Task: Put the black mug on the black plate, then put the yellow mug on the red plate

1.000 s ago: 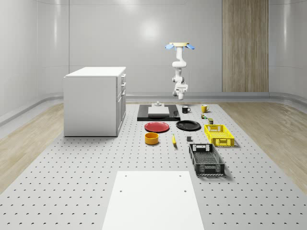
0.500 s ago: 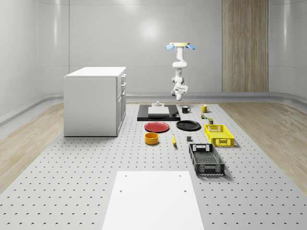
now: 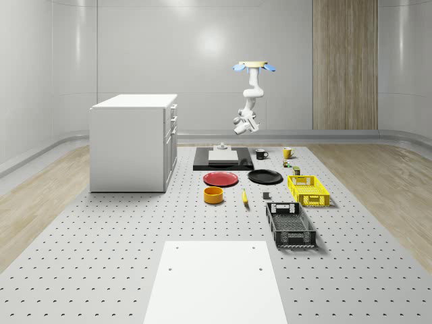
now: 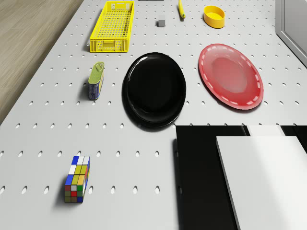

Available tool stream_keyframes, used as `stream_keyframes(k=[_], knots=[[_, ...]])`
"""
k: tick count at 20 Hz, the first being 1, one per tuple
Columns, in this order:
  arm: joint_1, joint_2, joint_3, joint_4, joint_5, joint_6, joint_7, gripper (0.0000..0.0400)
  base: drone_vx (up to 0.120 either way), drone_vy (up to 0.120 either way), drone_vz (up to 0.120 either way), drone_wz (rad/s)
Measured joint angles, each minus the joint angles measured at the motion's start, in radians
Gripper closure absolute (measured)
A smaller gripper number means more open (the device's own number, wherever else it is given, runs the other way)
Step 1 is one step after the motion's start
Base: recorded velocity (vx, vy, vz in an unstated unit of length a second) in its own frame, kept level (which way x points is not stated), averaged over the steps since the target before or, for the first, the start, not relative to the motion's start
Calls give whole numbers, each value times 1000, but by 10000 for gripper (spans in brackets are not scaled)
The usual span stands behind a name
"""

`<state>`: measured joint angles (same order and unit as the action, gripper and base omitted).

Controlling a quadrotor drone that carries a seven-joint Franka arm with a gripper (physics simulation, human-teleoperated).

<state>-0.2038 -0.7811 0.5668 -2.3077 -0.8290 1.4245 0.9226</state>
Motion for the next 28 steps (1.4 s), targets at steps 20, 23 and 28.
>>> stream_keyframes(k=[20, 23, 28], knots=[[-759, -238, 654, -586, -1147, -255, 596, 0, 40, 0, -120, 0], [-793, -260, 671, -588, -1154, -259, 619, 0, 120, 0, -120, 0], [-826, -291, 690, -588, -1151, -250, 643, 0, 32, 0, -120, 0]])
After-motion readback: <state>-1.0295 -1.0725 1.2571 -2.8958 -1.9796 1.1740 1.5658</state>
